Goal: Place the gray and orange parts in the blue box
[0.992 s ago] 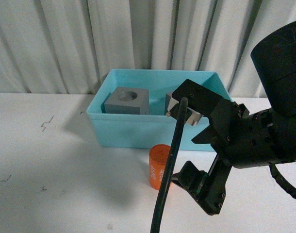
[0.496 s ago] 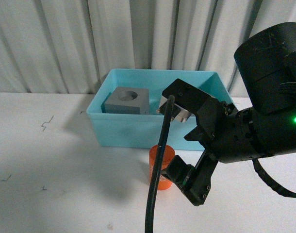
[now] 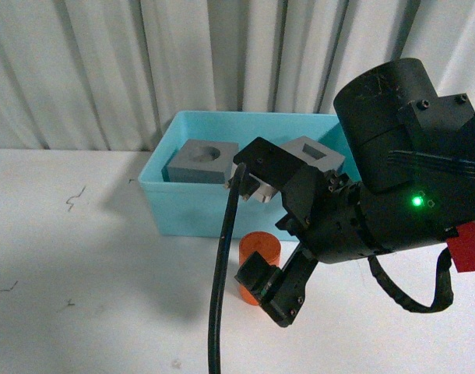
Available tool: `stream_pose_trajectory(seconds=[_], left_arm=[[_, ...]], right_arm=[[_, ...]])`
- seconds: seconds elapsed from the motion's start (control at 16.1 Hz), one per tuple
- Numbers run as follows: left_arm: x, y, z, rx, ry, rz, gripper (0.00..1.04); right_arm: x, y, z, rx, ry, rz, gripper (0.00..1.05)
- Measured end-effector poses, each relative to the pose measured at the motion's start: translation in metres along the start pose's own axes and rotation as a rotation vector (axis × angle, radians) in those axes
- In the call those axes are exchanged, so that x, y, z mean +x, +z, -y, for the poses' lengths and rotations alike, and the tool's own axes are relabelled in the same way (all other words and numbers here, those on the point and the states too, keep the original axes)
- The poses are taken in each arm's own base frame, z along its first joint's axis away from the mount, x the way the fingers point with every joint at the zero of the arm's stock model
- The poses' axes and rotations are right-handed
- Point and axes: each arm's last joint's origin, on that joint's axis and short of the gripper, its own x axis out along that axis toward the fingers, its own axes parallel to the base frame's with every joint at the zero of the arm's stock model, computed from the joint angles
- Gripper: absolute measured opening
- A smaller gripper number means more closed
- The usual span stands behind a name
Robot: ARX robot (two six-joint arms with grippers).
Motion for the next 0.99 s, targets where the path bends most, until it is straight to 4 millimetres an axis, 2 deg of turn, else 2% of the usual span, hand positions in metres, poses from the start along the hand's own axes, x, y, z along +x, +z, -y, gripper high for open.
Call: stream_pose_trajectory(seconds=[0.12,0.25,0.37,0.43,0.68,0.81,0.99], left_arm=[[0.000,0.000,0.000,0.000,0.000,0.000,0.98],[0.000,0.000,0.000,0.000,0.000,0.000,0.98],[0.000,0.000,0.000,0.000,0.000,0.000,0.98],[0.000,0.000,0.000,0.000,0.000,0.000,0.98],[0.000,0.000,0.000,0.000,0.000,0.000,0.98],[0.000,0.000,0.000,0.000,0.000,0.000,0.98],[0.000,0.000,0.000,0.000,0.000,0.000,0.98]], right_arm=[[0.003,-0.001,-0.003,0.004,0.003,-0.011,0.95],[0.005,0.000,-0.004,0.005,0.003,-0.015,0.78],[0.005,0.001,-0.005,0.002,0.001,-0.017,0.56],[0.005,0.002,-0.005,0.004,0.004,-0.022,0.49],[0.000,0.008,-0.009,0.013,-0.030,-0.004,0.46],[-0.035,0.029,-0.015,0.053,-0.082,0.108,0.46],[-0.112,0.083,-0.011,0.105,-0.235,0.377,0.46]])
